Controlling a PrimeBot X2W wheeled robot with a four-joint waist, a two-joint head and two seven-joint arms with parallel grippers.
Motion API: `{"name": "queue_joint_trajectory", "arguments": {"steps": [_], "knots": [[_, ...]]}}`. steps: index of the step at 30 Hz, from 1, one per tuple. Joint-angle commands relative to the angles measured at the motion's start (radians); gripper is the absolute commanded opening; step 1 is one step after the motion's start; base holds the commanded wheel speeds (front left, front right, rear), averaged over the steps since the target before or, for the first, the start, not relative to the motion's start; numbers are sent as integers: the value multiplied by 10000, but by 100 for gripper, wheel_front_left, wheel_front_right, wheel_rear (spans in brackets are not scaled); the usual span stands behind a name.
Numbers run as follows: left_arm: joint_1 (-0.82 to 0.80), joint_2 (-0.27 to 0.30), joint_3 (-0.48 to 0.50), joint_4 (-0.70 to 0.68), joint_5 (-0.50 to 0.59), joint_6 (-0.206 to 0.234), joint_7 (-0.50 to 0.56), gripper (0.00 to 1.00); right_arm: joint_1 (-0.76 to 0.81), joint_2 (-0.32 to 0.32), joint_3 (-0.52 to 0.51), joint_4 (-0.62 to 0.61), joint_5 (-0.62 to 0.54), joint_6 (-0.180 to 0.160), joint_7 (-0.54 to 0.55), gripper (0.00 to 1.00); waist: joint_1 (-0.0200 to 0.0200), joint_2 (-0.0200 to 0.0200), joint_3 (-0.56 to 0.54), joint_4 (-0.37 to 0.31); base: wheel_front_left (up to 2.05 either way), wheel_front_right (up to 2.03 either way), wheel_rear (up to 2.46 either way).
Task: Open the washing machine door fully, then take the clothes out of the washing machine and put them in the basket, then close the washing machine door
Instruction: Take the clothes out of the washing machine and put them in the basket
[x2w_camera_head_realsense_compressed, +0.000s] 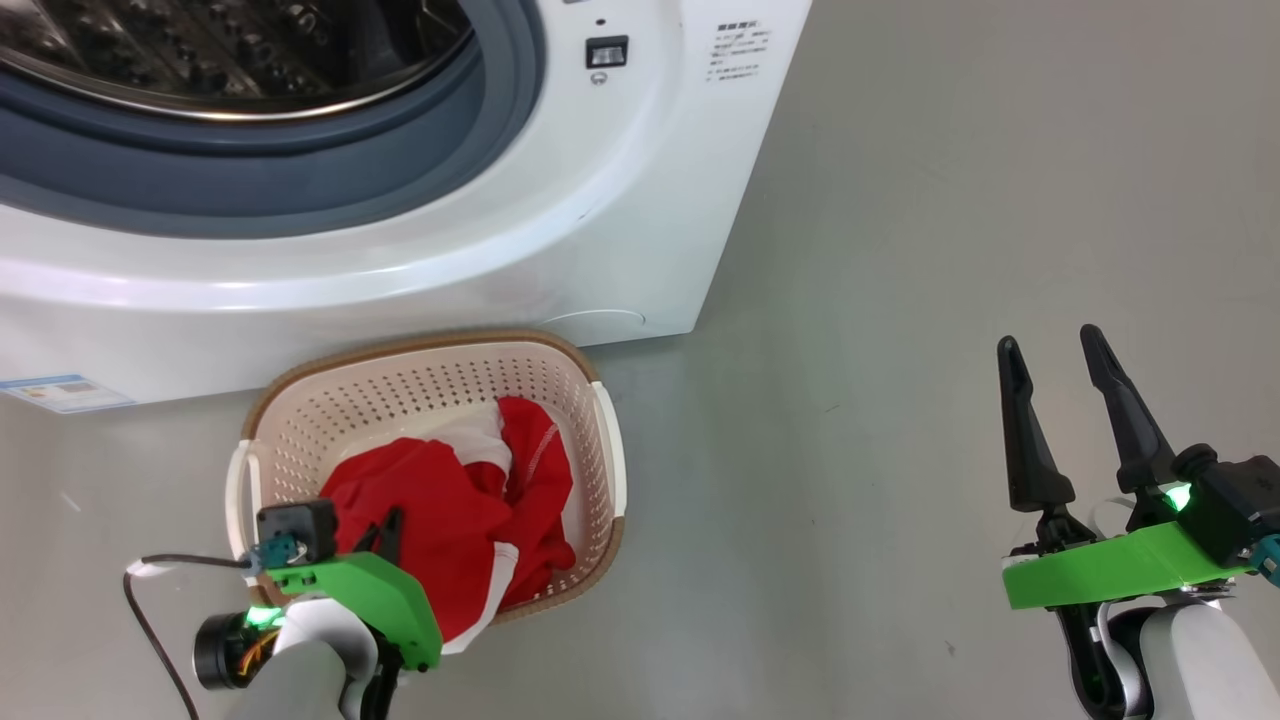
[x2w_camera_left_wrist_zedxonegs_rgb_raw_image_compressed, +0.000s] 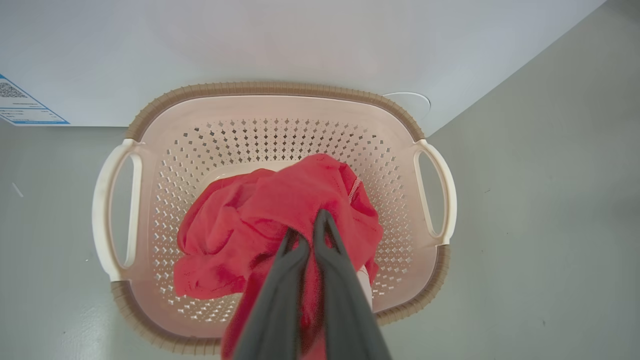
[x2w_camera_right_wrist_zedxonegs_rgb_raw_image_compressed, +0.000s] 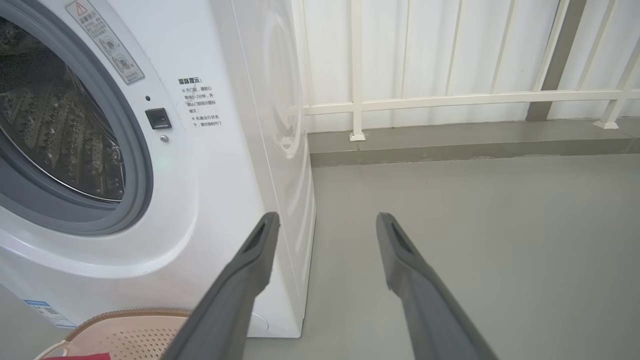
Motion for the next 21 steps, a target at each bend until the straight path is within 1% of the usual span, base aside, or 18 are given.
{"name": "queue_joint_trajectory", "arguments": {"steps": [1, 8, 9, 10, 11, 12, 21], "knots": [[-215, 157, 214, 52, -1, -23, -128, 0, -79, -121, 204, -206, -26, 63, -63, 100, 0, -1, 23, -50, 0, 0, 0], [-286, 199, 346, 303, 29, 158, -130, 0, -86, -121, 272, -190, 43, 63, -63, 100, 0, -1, 89, -261, 0, 0, 0], [-305, 225, 364, 322, 41, 185, -130, 4, -86, -121, 280, -190, 51, 63, -63, 100, 0, -1, 106, -291, 0, 0, 0], [-346, 267, 363, 324, 80, 225, -130, 40, -90, -121, 286, -189, 58, 63, -63, 100, 0, -1, 125, -321, 0, 0, 0], [-393, 317, 373, 288, 121, 282, -130, 82, -99, -121, 287, -186, 66, 63, -63, 100, 0, -1, 143, -347, 0, 0, 0], [-438, 370, 390, 230, 162, 338, -130, 100, -106, -121, 286, -184, 75, 63, -63, 100, 0, -1, 159, -371, 0, 0, 0], [-553, 599, 477, -417, 558, 407, -131, 100, -138, -121, 214, -123, 206, 63, -63, 100, 0, -1, 108, -334, 0, 0, 0]]}}
